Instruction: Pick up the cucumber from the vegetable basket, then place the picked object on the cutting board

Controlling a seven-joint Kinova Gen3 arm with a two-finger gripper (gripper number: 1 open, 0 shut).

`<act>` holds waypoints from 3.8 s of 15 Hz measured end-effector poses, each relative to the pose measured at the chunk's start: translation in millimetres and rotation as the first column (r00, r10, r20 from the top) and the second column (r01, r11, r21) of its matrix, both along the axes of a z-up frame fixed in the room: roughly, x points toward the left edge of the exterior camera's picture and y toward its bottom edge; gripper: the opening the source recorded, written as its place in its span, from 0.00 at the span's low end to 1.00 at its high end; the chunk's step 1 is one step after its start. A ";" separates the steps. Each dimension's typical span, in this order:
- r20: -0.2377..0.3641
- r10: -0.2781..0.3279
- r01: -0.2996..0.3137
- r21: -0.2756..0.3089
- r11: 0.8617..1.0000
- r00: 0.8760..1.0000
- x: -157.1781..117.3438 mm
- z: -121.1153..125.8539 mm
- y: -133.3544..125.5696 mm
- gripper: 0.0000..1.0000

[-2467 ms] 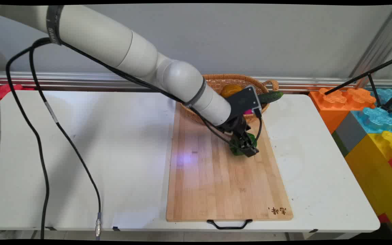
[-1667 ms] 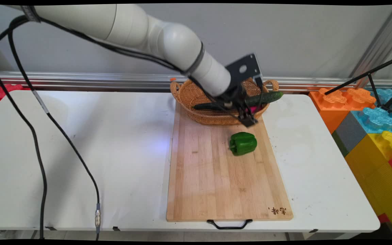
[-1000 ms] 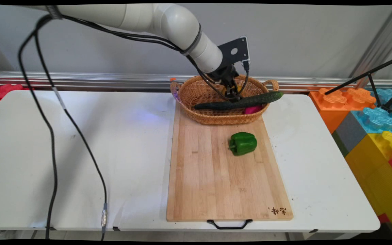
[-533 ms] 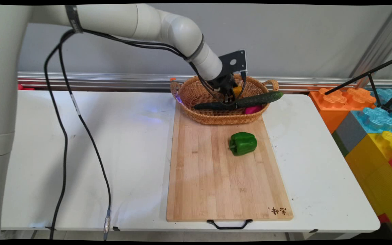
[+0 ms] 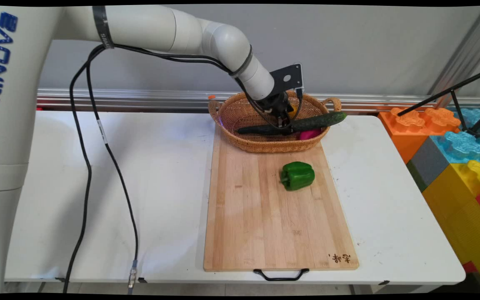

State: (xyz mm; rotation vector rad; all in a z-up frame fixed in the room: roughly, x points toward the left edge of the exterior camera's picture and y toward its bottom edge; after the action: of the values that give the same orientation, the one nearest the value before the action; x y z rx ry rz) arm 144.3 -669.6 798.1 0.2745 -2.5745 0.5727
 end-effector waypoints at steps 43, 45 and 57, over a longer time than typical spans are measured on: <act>-0.036 -0.141 0.145 0.213 0.966 0.989 -21.1 81.1 232.1 0.00; -0.019 -0.153 0.153 0.216 0.964 0.988 -22.1 65.3 239.7 0.00; 0.052 -0.229 0.217 0.181 0.959 0.972 -34.7 -7.6 258.8 0.00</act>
State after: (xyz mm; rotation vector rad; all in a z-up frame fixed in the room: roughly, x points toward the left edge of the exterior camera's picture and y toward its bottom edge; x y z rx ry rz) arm 109.6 -410.8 790.5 0.0186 -2.6823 0.2800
